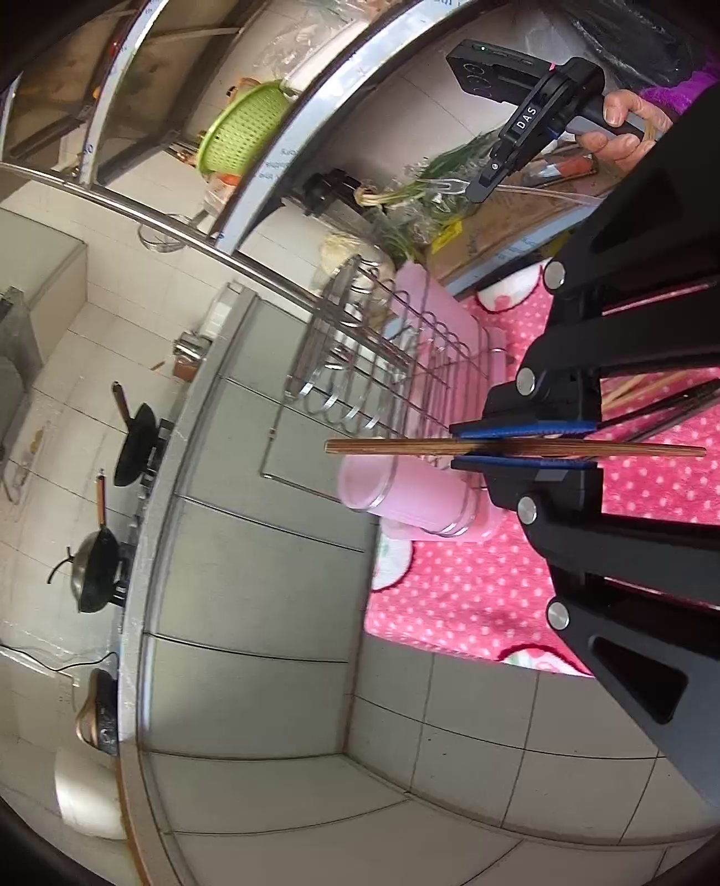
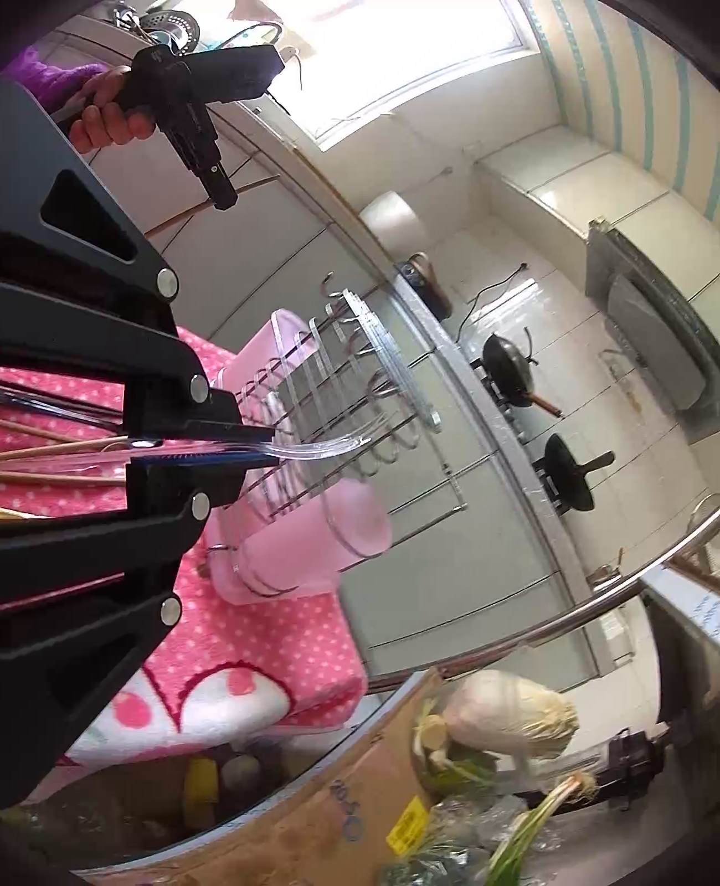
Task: Organize utensils
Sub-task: 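Lift the chopstick with the left tool while the right tool carries the spoon over the pink cup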
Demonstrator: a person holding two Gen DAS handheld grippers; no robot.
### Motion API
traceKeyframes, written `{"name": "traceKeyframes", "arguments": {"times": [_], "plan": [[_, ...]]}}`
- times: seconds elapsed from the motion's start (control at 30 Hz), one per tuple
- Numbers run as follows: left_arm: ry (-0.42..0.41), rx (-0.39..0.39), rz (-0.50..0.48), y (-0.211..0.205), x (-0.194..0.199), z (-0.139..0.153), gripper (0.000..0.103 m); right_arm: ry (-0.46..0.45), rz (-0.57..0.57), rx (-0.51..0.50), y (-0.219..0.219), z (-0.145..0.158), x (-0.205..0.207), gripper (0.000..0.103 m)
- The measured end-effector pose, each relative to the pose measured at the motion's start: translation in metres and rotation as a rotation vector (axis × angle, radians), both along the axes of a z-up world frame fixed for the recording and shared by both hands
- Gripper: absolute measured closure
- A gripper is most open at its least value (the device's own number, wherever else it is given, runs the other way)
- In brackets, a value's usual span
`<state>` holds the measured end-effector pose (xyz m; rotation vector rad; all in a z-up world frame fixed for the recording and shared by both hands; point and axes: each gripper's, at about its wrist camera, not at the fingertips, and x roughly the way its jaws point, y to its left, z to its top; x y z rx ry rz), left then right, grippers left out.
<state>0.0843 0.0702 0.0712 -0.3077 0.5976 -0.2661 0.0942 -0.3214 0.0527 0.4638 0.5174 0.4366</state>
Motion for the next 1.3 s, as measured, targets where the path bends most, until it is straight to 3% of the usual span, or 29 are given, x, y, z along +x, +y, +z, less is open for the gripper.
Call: {"name": "traceKeyframes", "arguments": {"times": [0.17, 0.37, 0.6, 0.83, 1.3], "plan": [[-0.130, 0.001, 0.037, 0.004, -0.003, 0.052, 0.098, -0.138, -0.029, 0.005, -0.003, 0.045, 0.013, 0.099], [-0.223, -0.015, 0.090, 0.012, 0.014, 0.098, 0.098, -0.287, -0.063, 0.006, -0.002, 0.087, 0.043, 0.099], [-0.278, -0.048, 0.147, 0.026, 0.054, 0.125, 0.098, -0.387, -0.092, -0.045, 0.008, 0.100, 0.087, 0.099], [-0.307, -0.036, 0.169, 0.027, 0.092, 0.125, 0.098, -0.417, -0.119, -0.071, 0.011, 0.093, 0.125, 0.099], [-0.358, 0.088, 0.159, 0.001, 0.124, 0.073, 0.098, -0.419, -0.151, -0.068, 0.014, 0.060, 0.161, 0.099]]}}
